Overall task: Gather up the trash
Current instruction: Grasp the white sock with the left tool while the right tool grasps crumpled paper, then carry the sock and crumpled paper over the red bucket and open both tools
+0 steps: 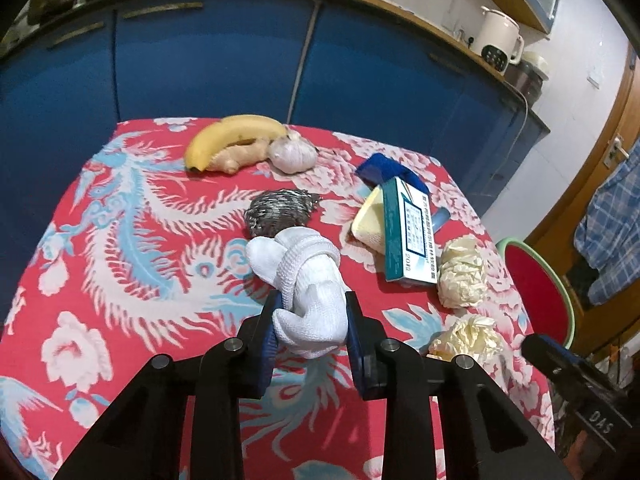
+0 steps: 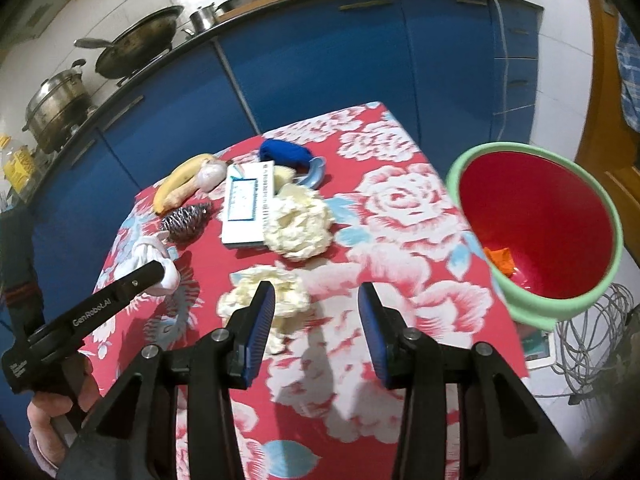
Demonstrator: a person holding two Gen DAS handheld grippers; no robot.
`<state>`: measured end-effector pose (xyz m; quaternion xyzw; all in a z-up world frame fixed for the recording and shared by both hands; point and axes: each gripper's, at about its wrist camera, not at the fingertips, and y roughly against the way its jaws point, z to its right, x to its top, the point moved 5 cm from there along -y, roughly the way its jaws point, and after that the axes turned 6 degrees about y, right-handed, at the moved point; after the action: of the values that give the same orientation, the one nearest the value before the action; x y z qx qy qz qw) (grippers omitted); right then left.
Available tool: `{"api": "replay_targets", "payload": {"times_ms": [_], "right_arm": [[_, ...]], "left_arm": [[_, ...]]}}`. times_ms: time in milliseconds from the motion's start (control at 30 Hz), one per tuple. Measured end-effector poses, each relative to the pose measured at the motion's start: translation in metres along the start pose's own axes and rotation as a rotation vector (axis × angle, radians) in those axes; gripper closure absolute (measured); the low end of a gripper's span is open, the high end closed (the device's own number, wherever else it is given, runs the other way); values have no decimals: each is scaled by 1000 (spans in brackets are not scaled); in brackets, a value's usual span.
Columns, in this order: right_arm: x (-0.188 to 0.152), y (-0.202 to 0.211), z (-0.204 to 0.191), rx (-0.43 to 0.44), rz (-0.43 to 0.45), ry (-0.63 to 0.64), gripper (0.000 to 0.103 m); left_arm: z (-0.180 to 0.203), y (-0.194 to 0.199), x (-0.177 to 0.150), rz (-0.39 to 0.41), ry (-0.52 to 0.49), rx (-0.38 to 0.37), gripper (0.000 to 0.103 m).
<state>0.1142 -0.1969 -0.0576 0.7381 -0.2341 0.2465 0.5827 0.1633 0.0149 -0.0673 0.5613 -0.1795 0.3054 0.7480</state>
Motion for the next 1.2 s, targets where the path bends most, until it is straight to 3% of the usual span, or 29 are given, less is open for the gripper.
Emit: {"api": "replay_targets", "payload": {"times_ms": [433,533,767,1200], "right_arm": [[-11,-51,-36,37,-101,72,53],[-14,-54,-39,69,-109,72,68],[-15,-46,-42,86,-89,87,82],[-7,-3,-15,65,-7,37,82]], "left_arm": [[-17,20,-4,27,21,-6,73],[-20,20,-5,25,29,-1,73],[-20,23,-8,25,26,-3,73],[1,34,-9,36,-11,-24,73]]}}
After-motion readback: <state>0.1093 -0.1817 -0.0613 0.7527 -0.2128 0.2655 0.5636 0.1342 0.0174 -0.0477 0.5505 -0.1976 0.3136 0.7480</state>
